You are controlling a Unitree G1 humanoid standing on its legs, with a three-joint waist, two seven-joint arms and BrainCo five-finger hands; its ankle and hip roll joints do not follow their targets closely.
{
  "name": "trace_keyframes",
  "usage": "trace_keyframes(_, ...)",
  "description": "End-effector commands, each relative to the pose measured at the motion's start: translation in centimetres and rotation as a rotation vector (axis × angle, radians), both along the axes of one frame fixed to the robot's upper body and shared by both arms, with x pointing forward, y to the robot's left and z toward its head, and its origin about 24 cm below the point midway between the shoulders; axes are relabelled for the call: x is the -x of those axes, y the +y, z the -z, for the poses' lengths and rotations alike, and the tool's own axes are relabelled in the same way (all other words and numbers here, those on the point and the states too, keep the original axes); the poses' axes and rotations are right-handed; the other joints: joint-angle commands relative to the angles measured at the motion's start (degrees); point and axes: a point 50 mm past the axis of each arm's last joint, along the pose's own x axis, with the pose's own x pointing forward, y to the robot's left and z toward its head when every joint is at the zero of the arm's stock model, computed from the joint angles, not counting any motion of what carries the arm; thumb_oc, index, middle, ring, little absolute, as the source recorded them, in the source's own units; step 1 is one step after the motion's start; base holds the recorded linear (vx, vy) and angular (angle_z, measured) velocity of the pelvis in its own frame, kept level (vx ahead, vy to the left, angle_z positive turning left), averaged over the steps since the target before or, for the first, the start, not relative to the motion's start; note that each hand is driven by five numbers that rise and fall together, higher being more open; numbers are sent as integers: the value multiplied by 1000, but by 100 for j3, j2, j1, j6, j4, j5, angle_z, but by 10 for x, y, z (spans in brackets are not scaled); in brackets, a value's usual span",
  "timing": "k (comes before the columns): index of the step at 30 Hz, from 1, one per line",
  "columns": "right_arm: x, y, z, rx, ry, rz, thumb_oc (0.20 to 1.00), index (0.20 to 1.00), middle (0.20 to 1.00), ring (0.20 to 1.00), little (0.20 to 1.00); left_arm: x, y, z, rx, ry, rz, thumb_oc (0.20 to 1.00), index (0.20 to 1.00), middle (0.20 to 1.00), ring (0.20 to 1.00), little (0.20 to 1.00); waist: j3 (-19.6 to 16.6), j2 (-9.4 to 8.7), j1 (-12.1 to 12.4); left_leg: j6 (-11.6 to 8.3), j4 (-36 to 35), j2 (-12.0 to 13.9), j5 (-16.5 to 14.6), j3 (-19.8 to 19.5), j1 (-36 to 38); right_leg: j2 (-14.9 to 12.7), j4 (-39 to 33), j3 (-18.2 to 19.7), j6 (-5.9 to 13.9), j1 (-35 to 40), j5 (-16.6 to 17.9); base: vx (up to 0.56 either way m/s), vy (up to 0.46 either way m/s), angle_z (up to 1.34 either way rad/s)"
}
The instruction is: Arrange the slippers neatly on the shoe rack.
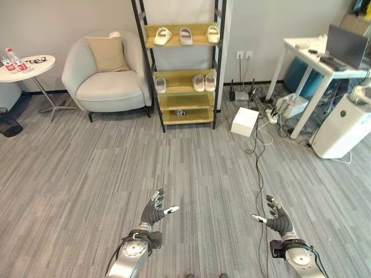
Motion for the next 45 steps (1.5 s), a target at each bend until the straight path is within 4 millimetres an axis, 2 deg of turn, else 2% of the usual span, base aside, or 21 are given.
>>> trace_keyframes(1,-19,4,-16,-5,-111,-8,1000,1000,1000,1000,1000,-14,-2,-11,51,-70,-31,1000,1000,1000,1000,1000,-23,-290,-29,-29,-40,-12,-964,-288,243,-34,10,-18,287,231,-963,0,0,0)
trace_keyframes(11,-16,9,-10,-32,-81,-13,1000,1000,1000,1000,1000,-10,-4,-5,46,-38,-20,1000,1000,1000,1000,1000,-30,-265,-56,-27,-40,-13,-978,-287,291,-30,10,-8,274,265,-976,0,-2,-1)
trace_keyframes(45,-18,17,-7,-45,-56,-67,1000,1000,1000,1000,1000,-5,-1,4,68,9,-61,1000,1000,1000,1000,1000,45,-274,-69,-43,-40,-4,-1057,-314,386,-27,10,-27,256,367,-1082,6,0,0)
